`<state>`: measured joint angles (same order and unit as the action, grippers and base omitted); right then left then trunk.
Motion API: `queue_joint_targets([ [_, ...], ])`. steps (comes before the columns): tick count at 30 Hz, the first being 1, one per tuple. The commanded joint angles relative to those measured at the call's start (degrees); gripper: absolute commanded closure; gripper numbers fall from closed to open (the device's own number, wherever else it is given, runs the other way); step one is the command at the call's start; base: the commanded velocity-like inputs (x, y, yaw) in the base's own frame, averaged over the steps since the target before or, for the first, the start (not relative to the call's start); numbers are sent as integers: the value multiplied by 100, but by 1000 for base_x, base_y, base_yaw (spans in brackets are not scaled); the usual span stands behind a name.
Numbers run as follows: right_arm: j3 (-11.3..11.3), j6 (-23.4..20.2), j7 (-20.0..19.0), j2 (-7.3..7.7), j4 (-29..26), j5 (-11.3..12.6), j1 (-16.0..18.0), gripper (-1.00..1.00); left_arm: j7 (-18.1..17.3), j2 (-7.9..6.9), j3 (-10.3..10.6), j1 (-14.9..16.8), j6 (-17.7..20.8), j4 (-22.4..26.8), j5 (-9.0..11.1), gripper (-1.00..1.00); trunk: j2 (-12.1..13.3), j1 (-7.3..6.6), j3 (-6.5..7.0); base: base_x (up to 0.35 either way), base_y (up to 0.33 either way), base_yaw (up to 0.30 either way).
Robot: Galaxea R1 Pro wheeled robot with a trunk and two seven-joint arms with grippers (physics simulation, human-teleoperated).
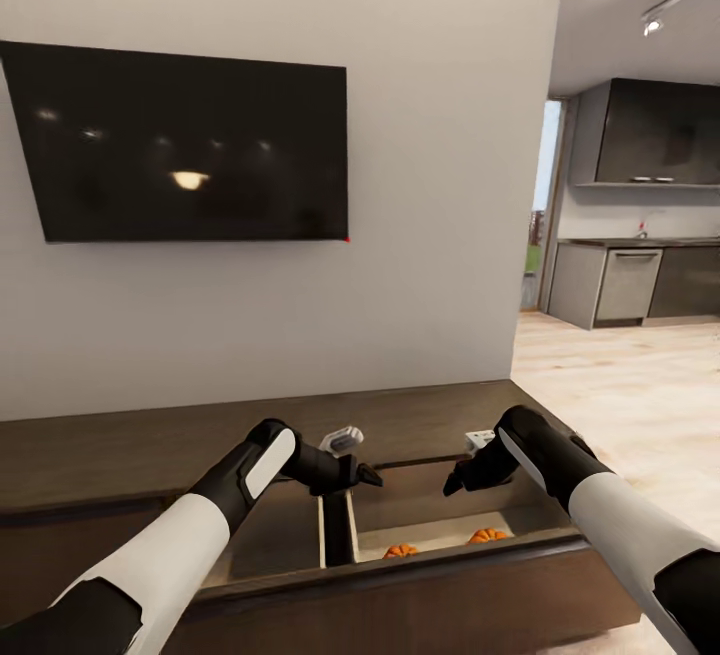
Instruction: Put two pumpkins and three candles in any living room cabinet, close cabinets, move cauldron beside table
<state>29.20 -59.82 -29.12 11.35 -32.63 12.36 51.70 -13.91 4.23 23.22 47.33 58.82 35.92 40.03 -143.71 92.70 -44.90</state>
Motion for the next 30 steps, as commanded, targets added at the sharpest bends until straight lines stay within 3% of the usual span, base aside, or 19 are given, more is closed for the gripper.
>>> queue_joint_targets([
  [1, 42, -18, 21, 8, -7, 56, 7, -100, -59, -1, 10, 5, 7, 14, -63, -100, -4, -4, -10, -308, 88, 0],
  [19, 40, -18, 56, 15, -24, 56, 7, -100, -59, -9, 16, 5, 7, 29, -75, -100, -4, -4, -118, -281, 178, 0],
  [30, 39, -18, 70, 16, -24, 56, 7, -100, -50, -9, 25, 5, -2, 15, -99, -100, -4, -4, -217, -31, 25, 0],
])
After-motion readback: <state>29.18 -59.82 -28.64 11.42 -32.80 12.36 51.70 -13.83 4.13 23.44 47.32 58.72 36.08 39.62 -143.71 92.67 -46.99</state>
